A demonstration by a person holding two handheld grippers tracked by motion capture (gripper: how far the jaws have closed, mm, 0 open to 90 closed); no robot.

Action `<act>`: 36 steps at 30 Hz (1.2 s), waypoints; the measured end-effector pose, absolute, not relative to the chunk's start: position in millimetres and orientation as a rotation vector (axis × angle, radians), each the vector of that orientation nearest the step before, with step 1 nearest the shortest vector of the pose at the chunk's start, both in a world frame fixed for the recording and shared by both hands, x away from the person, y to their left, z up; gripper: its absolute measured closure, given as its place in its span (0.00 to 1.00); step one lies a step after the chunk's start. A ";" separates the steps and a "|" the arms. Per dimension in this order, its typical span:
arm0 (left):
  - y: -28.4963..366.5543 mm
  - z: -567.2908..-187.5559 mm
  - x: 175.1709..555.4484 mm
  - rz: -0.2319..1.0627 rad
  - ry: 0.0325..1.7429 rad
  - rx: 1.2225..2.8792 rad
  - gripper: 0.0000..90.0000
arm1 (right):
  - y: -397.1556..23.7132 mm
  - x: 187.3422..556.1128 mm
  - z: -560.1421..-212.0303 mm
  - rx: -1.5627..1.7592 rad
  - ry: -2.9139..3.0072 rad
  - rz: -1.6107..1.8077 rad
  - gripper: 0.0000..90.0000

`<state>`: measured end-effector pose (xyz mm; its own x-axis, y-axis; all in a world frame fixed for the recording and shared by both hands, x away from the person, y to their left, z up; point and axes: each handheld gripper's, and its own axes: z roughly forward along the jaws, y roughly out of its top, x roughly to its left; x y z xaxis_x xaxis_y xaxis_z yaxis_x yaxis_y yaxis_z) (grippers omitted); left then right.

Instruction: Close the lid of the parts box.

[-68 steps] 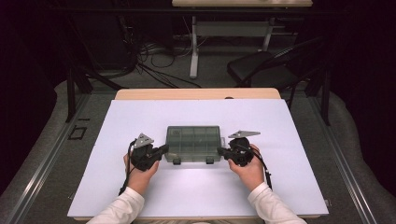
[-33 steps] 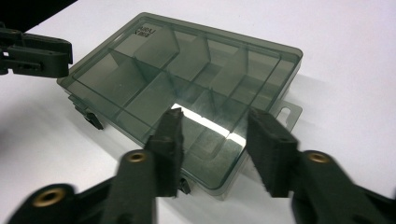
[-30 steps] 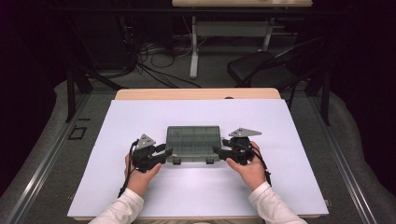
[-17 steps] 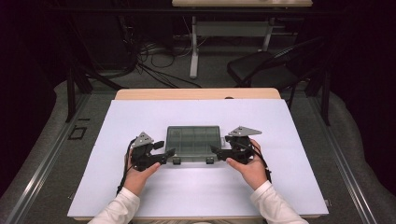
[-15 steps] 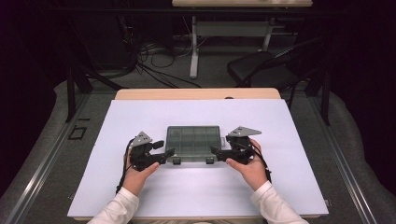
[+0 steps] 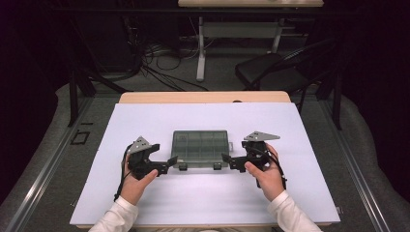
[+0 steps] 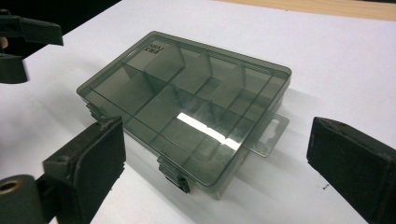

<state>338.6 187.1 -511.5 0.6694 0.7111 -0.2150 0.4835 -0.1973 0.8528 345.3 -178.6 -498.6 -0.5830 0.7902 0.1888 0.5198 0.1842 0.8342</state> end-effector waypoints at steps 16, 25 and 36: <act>211.3 -516.2 331.9 0.333 0.926 1.829 0.00 | -207.6 318.3 -517.0 1.155 2.111 1.271 0.00; 228.3 -521.6 338.5 0.392 0.985 1.813 0.00 | -219.6 322.4 -526.8 1.185 2.101 1.263 0.00; 241.2 -529.5 343.2 0.413 1.016 1.779 0.00 | -228.8 328.8 -538.8 1.224 2.094 1.243 0.00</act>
<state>343.2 241.2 -529.5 0.5879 0.7908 -0.1702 0.4477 -0.1429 0.8827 328.8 -228.8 -538.8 -0.5285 0.8450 0.0815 0.4762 0.2156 0.8525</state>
